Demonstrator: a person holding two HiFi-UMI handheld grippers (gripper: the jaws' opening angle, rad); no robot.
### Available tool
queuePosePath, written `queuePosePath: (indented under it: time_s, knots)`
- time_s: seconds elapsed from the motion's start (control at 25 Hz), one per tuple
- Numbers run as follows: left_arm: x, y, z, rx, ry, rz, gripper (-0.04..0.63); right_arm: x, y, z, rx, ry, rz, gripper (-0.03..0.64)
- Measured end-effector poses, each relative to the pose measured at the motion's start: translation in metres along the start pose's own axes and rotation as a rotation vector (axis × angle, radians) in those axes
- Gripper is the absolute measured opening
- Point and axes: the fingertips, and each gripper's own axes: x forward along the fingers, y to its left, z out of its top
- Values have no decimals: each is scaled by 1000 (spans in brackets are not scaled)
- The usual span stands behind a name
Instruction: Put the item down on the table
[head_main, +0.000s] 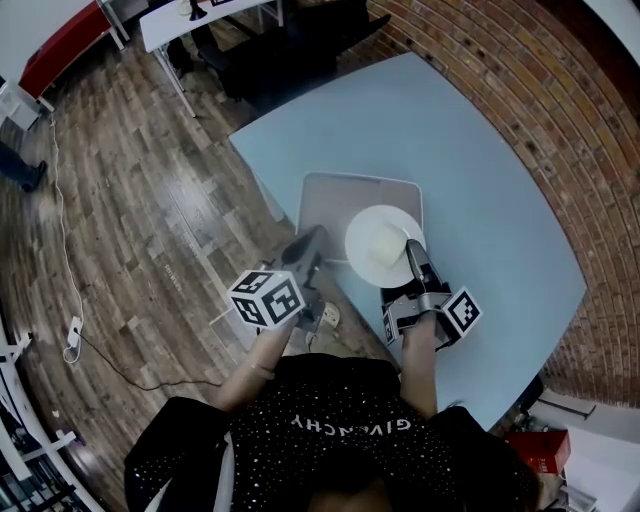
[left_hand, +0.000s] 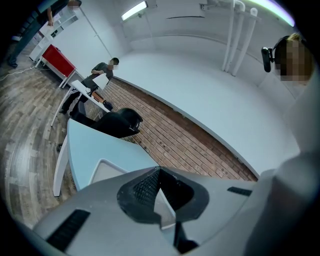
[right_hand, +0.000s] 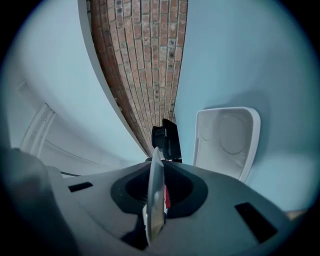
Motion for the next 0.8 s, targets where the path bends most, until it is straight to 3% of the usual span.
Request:
queuePosePath:
  time_s: [0.28,0.48,0.8]
  knots:
    - [39,28,19,9,3,17,11,41,-23,22,-10,7,-55,44]
    - [51,57,14,-19,38,25,11,77,-49,11,0,25,-109,44]
    - [72,98,20,-57,66,3,11,129,-98,-11,-82,88,-216,44]
